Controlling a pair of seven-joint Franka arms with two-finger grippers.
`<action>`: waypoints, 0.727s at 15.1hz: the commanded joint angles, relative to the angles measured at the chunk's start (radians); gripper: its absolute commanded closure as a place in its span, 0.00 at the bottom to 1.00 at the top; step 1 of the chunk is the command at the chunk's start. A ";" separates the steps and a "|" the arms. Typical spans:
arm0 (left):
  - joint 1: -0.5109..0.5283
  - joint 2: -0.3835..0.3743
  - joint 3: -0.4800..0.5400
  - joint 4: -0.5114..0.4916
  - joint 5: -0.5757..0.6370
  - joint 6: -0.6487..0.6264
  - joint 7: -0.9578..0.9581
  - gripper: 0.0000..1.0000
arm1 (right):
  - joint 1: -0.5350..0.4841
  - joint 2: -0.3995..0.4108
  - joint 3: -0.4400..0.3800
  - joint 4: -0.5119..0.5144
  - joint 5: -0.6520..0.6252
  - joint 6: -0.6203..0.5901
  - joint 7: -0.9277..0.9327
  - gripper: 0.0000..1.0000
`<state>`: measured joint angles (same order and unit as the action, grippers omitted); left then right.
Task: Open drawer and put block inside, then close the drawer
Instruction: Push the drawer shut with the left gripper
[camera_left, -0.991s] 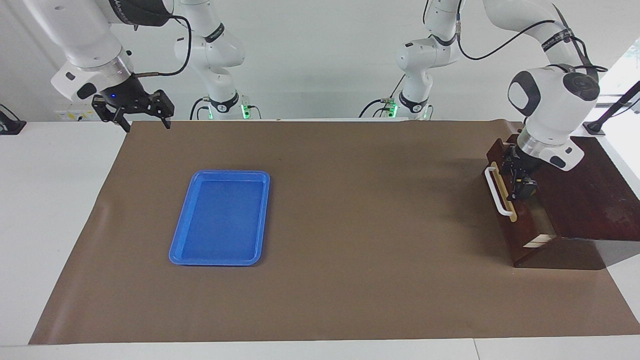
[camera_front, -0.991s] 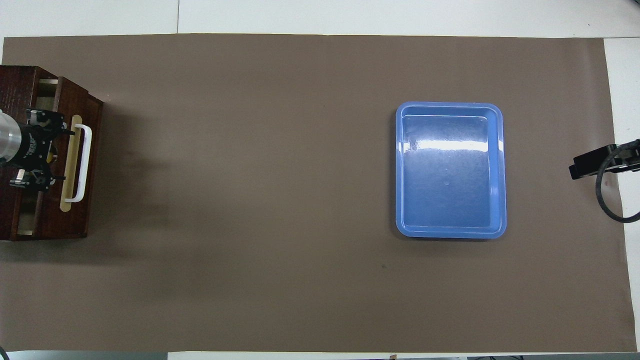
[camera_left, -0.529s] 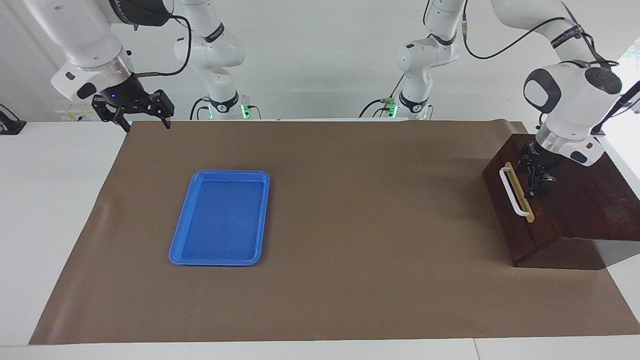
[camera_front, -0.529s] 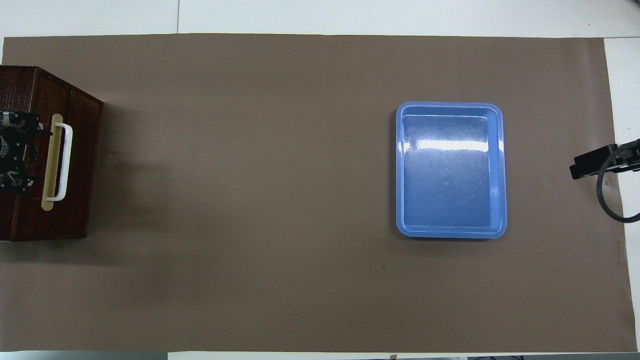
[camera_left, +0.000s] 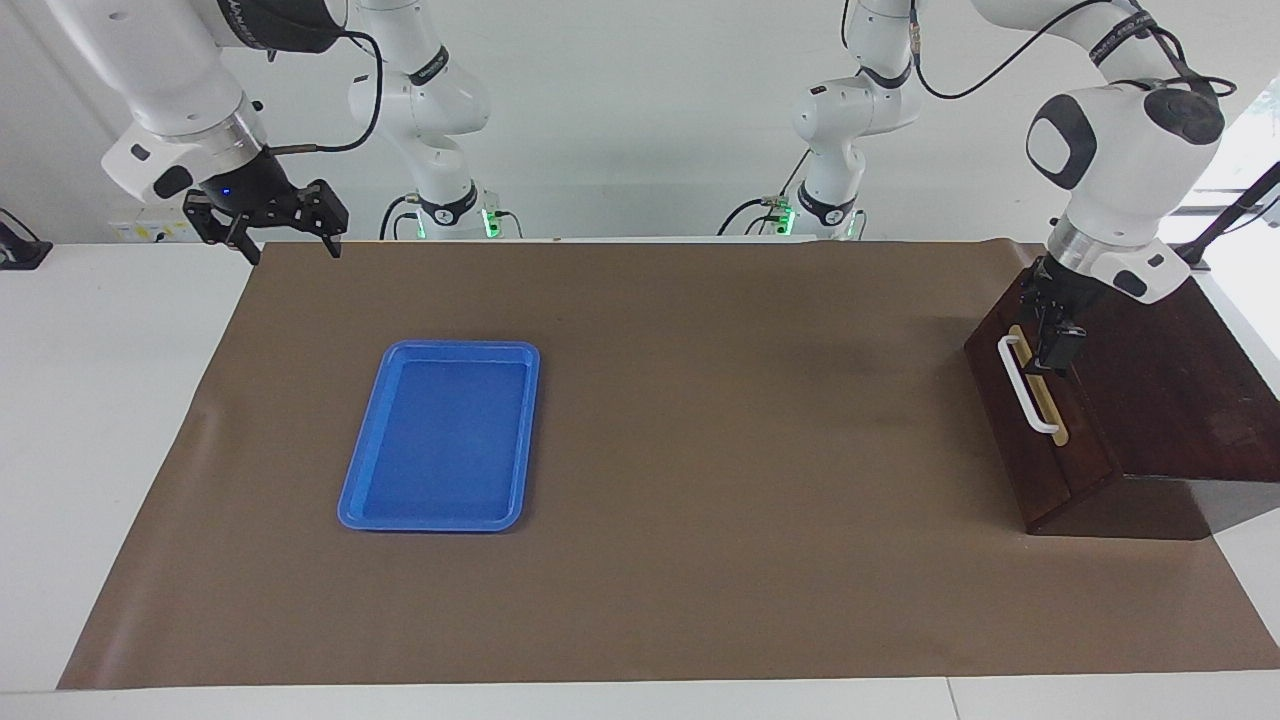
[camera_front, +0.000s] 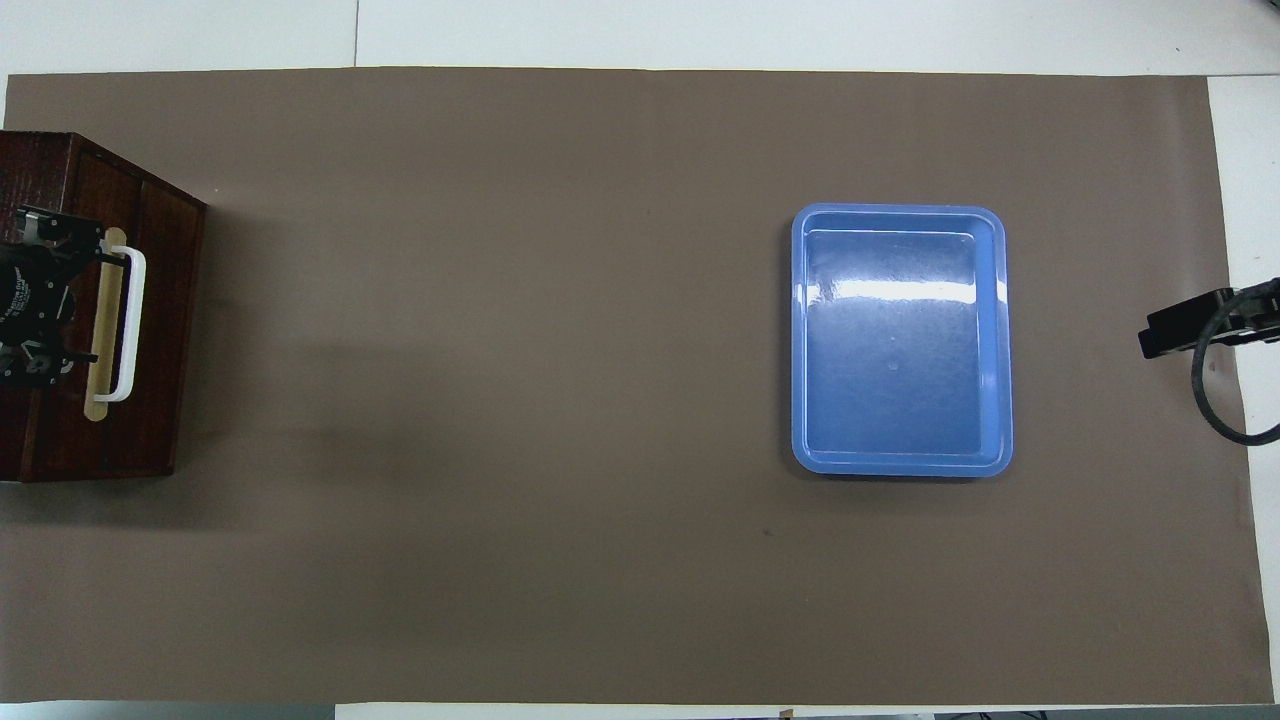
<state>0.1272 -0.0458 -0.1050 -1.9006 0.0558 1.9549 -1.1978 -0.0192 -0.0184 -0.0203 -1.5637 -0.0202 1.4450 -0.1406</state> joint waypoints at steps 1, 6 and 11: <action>-0.049 -0.068 0.008 -0.011 0.007 -0.056 0.126 0.00 | -0.005 -0.011 0.005 -0.004 -0.012 -0.009 0.007 0.00; -0.043 -0.108 0.013 0.049 0.001 -0.146 0.456 0.00 | -0.005 -0.011 0.005 -0.004 -0.012 -0.009 0.006 0.00; -0.021 -0.143 0.039 0.066 -0.031 -0.201 0.919 0.00 | -0.005 -0.011 0.005 -0.004 -0.012 -0.008 0.006 0.00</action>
<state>0.0925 -0.1755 -0.0691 -1.8373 0.0415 1.7957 -0.4550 -0.0192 -0.0187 -0.0203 -1.5637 -0.0202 1.4450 -0.1406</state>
